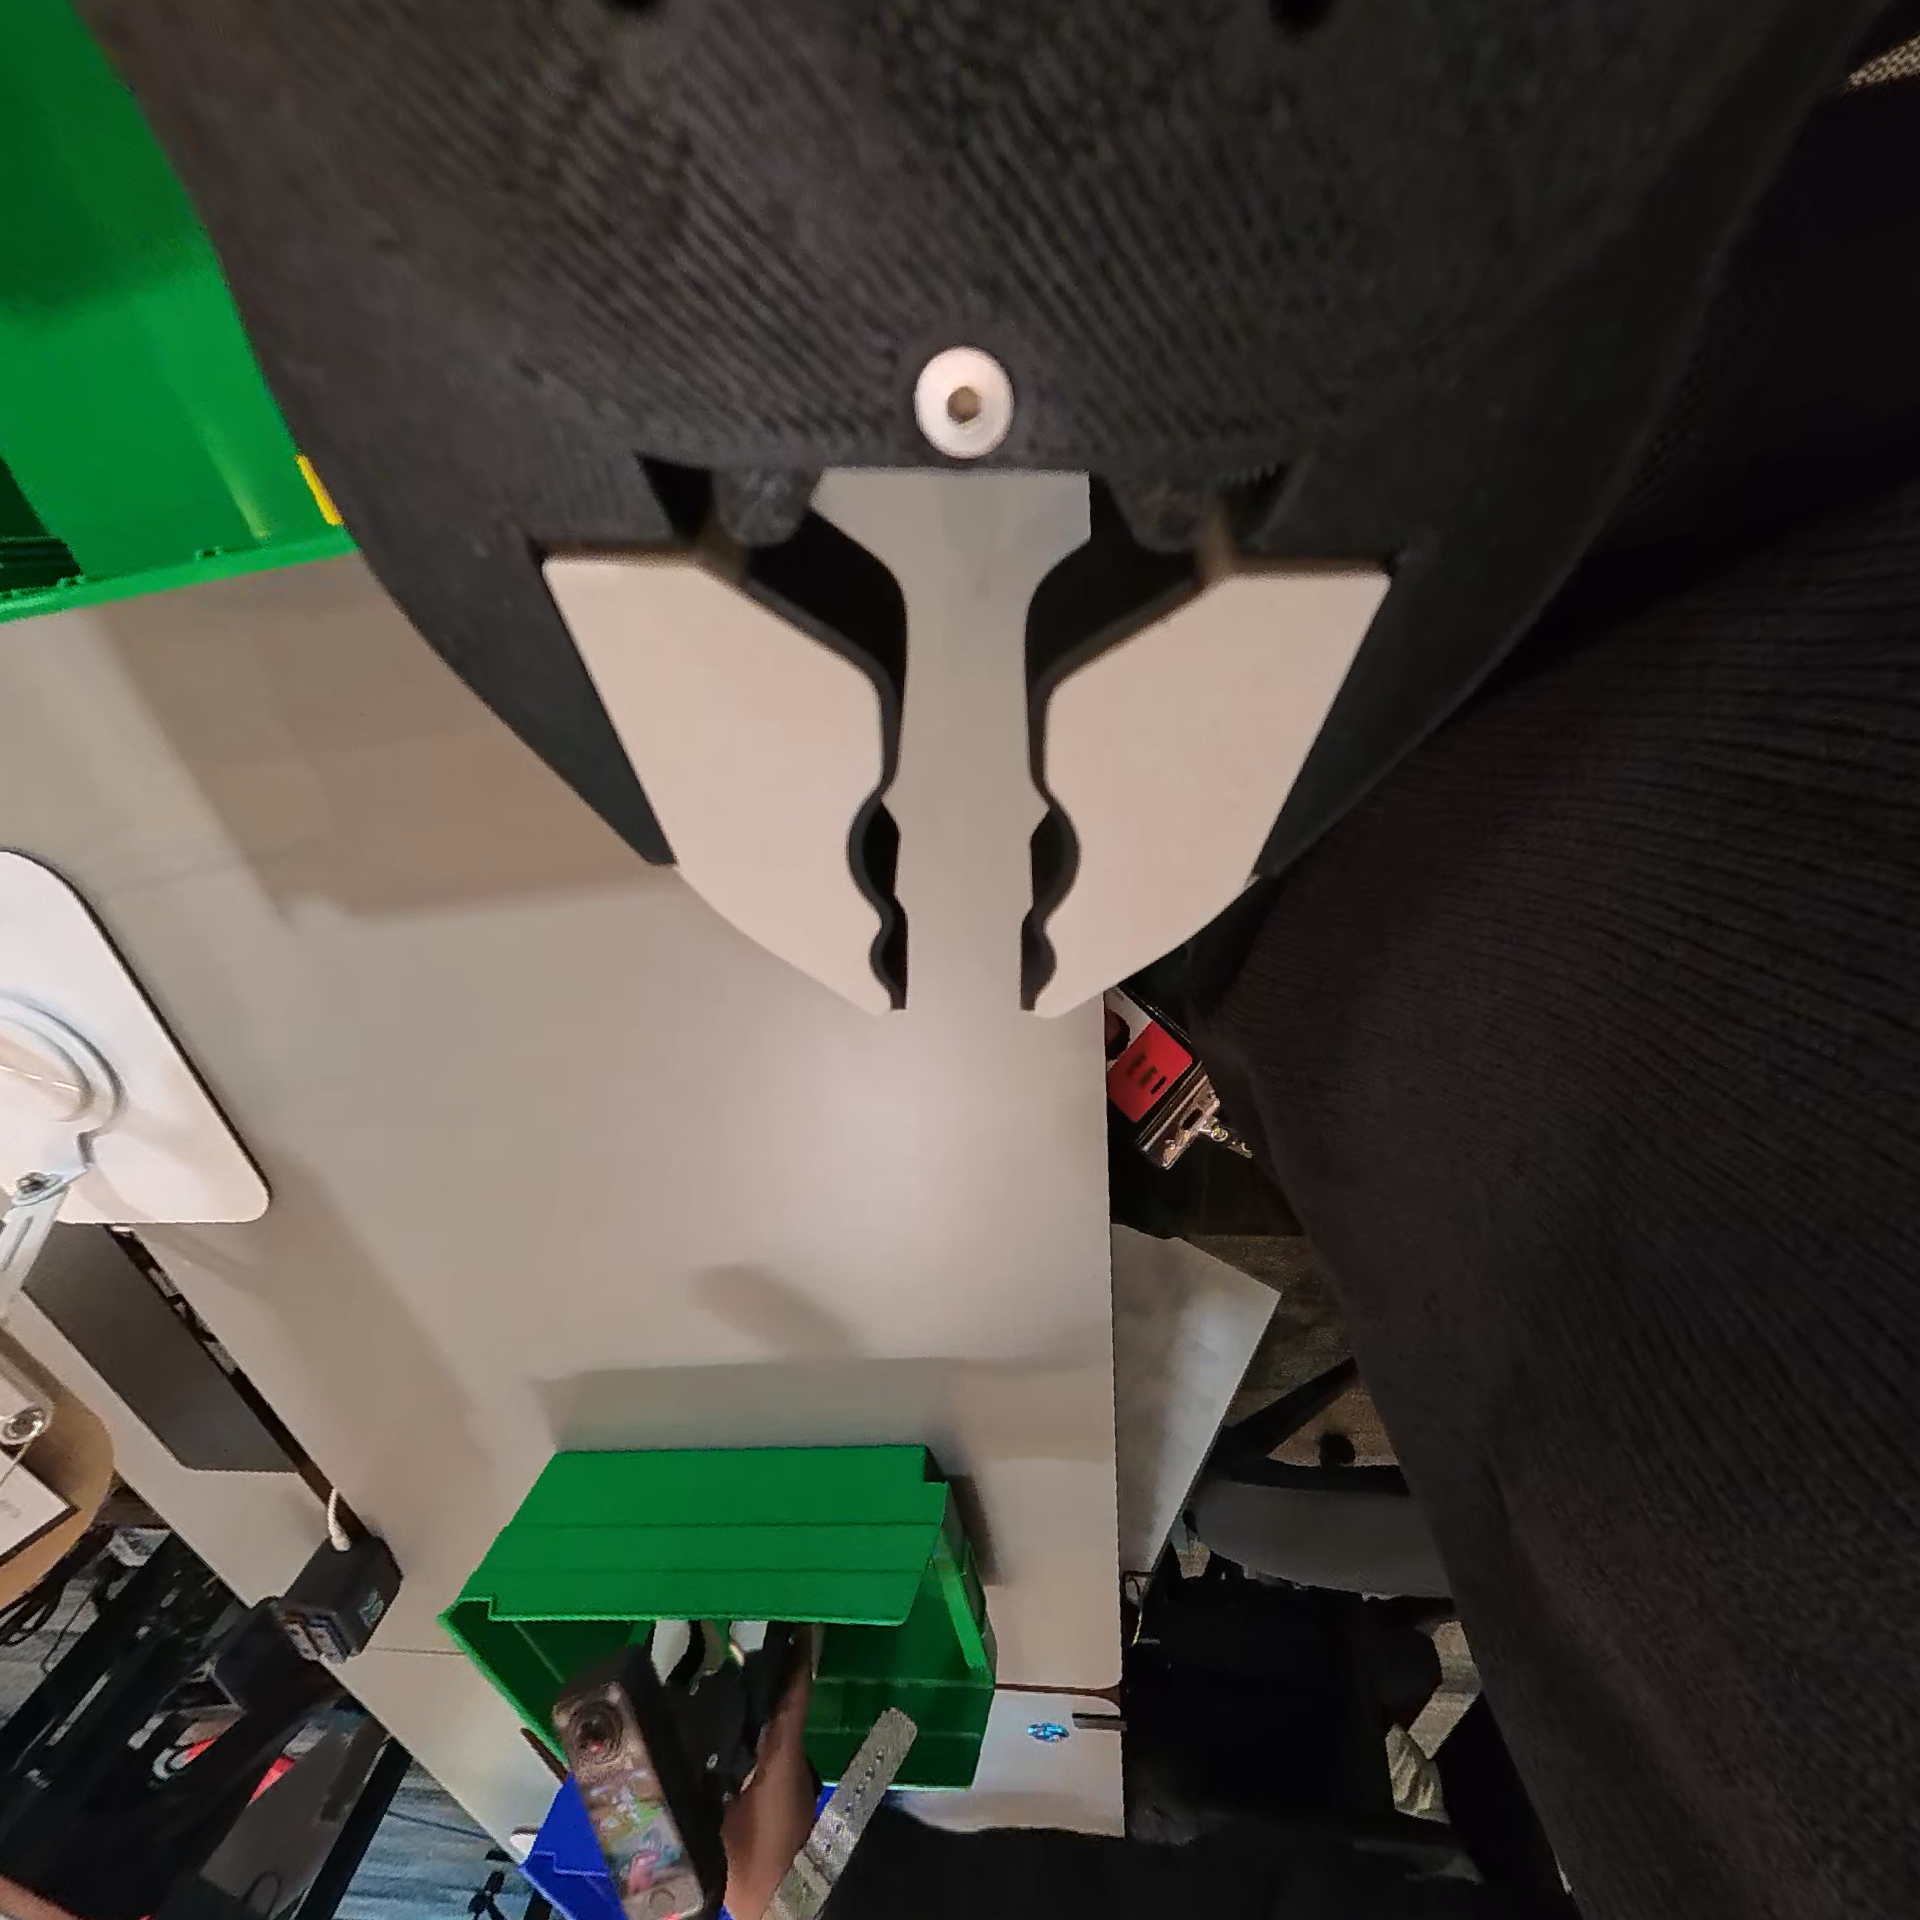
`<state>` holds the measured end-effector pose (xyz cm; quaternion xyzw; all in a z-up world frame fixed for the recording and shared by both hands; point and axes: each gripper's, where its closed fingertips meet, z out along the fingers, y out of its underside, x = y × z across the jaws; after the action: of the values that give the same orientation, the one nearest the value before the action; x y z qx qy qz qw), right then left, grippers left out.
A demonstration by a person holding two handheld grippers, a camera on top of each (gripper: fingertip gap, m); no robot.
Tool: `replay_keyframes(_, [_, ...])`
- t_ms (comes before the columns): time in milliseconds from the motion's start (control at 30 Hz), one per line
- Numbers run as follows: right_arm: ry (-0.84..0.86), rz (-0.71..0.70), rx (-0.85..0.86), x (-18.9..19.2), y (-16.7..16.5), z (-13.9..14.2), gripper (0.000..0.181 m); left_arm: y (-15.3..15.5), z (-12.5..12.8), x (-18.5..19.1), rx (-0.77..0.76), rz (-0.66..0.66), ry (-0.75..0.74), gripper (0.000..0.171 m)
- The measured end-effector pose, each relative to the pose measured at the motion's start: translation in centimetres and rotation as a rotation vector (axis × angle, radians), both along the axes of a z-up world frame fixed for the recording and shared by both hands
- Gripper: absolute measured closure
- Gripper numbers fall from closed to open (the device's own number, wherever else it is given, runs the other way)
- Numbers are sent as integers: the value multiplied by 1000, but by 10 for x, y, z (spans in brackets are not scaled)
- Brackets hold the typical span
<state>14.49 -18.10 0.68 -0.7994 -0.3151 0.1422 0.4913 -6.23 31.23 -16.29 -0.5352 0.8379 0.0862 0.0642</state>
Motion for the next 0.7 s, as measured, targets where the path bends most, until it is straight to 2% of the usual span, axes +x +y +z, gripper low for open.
replay_keyframes(167, [4,-16,3,2,-4,-1,161,-1,-3,3,21,-17,-12,135])
replay_keyframes(700, [16,-28,39,-2,-9,7,163,0,-5,3,57,-20,-20,137])
